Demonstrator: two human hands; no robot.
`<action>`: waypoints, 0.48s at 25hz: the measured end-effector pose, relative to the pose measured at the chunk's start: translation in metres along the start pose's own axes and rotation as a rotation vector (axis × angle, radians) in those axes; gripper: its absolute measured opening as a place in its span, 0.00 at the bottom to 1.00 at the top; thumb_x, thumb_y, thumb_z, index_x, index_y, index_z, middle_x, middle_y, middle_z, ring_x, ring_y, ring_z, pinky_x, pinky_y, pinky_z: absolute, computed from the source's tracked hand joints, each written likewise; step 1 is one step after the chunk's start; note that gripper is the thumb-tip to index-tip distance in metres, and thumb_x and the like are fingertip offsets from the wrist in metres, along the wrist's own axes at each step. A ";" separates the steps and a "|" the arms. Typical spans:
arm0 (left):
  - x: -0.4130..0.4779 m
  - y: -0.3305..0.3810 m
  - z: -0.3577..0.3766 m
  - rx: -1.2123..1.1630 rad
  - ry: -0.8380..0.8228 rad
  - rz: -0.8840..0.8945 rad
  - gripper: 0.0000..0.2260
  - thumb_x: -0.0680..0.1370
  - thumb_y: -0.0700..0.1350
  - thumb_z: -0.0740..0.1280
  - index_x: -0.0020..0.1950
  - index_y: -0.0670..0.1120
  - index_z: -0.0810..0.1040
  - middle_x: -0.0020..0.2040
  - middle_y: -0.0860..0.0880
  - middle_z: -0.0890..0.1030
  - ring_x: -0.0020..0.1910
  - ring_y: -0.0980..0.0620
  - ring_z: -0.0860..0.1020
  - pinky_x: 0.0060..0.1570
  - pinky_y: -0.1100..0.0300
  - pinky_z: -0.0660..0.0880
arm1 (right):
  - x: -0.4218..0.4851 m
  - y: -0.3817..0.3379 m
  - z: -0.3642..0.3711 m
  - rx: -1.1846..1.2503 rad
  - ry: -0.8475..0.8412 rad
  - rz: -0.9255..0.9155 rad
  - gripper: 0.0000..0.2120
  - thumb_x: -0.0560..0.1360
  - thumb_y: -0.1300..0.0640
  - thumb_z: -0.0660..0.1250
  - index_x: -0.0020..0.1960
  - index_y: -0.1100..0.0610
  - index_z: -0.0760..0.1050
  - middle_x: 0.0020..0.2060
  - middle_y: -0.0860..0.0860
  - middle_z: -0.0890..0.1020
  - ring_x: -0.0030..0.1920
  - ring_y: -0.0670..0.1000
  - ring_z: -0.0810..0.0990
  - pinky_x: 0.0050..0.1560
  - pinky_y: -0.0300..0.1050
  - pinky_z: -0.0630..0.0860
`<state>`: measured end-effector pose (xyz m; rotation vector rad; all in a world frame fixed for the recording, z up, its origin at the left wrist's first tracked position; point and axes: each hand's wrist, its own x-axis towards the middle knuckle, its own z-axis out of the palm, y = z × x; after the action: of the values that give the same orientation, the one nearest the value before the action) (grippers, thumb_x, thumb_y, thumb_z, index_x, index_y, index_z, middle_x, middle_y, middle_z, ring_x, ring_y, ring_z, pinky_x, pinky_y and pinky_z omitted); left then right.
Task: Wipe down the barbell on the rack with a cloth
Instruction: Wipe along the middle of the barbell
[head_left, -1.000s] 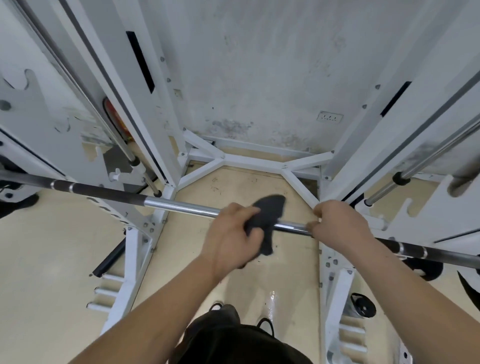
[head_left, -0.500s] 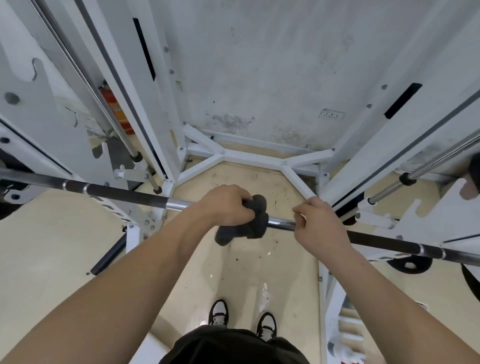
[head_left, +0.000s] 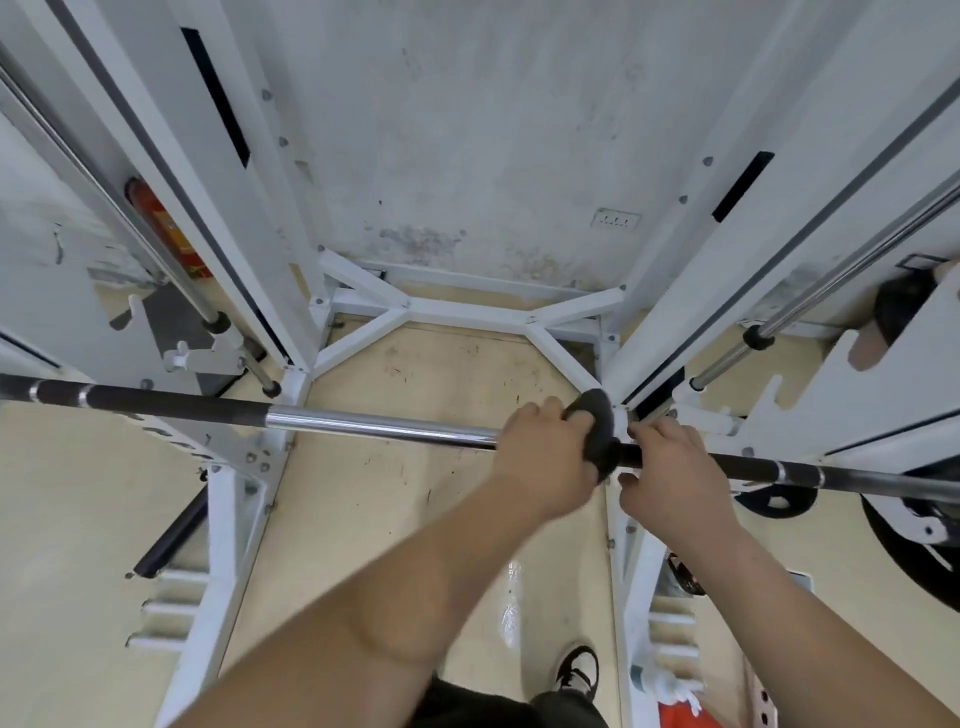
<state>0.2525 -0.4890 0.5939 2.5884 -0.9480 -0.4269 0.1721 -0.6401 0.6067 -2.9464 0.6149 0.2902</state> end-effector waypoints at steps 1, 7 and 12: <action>-0.007 0.016 0.013 0.039 0.096 0.051 0.17 0.73 0.51 0.68 0.61 0.48 0.78 0.54 0.43 0.77 0.51 0.40 0.76 0.51 0.49 0.73 | 0.003 0.004 -0.001 -0.033 -0.002 -0.001 0.15 0.69 0.60 0.72 0.55 0.55 0.78 0.53 0.51 0.78 0.58 0.56 0.75 0.45 0.49 0.77; -0.073 0.020 0.061 -0.568 0.250 -0.388 0.08 0.74 0.53 0.64 0.51 0.54 0.78 0.45 0.55 0.81 0.43 0.53 0.79 0.42 0.57 0.77 | 0.019 0.024 -0.002 -0.140 0.058 -0.166 0.04 0.75 0.51 0.71 0.44 0.50 0.82 0.38 0.46 0.74 0.43 0.51 0.76 0.37 0.46 0.75; -0.065 -0.007 0.064 -1.537 0.695 -1.050 0.08 0.79 0.43 0.63 0.54 0.41 0.78 0.46 0.43 0.83 0.42 0.46 0.81 0.49 0.47 0.79 | 0.025 0.028 0.004 -0.138 0.083 -0.210 0.07 0.76 0.48 0.70 0.46 0.50 0.84 0.38 0.46 0.72 0.40 0.49 0.70 0.34 0.43 0.68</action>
<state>0.1839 -0.4551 0.5437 1.2765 0.8203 -0.2411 0.1825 -0.6750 0.5954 -3.1349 0.3006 0.1980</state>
